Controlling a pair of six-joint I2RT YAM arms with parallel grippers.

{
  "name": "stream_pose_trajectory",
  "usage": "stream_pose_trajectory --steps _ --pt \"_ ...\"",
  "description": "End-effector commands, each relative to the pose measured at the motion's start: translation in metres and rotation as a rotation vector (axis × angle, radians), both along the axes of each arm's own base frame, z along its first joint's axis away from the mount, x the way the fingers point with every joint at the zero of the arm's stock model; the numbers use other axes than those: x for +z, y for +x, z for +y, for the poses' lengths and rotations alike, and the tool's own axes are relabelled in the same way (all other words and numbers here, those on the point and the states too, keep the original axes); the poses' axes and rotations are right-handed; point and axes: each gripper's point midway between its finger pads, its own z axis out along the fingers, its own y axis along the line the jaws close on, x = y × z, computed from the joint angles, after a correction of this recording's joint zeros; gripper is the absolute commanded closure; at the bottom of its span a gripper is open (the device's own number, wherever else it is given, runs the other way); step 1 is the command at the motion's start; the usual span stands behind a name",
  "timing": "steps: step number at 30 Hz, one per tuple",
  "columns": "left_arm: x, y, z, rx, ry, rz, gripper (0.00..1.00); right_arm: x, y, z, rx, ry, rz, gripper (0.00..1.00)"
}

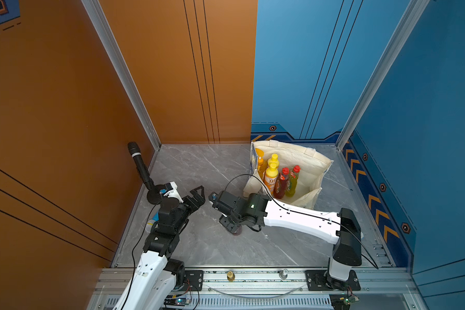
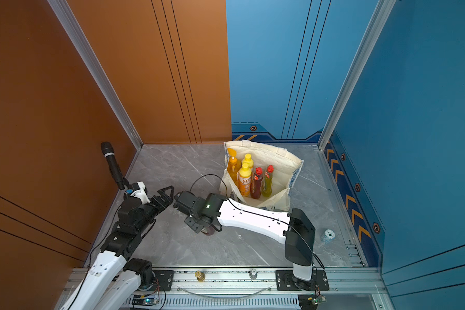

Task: Pack dish soap into the shopping bag
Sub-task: Pick up the bottle of dish soap at the center of the board.

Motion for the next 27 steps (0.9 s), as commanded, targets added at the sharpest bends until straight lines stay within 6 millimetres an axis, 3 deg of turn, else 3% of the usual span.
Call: stream_pose_trajectory --steps 1,15,22,26,27 --pt "0.028 0.004 -0.021 -0.072 -0.038 -0.091 0.01 0.056 0.010 -0.028 -0.123 0.100 -0.080 0.79" --pt "0.087 0.017 -0.131 -0.407 0.057 -0.170 0.10 0.134 0.017 -0.125 -0.379 0.369 -0.044 0.84" --pt "0.099 0.027 -0.184 -0.564 0.163 -0.161 0.11 0.166 0.015 -0.175 -0.456 0.418 -0.075 0.87" --pt "0.098 0.030 -0.203 -0.608 0.224 -0.161 0.10 0.182 0.012 -0.188 -0.461 0.434 -0.082 0.87" --pt "0.108 0.031 -0.208 -0.611 0.236 -0.181 0.10 0.188 0.011 -0.191 -0.458 0.444 -0.081 0.87"
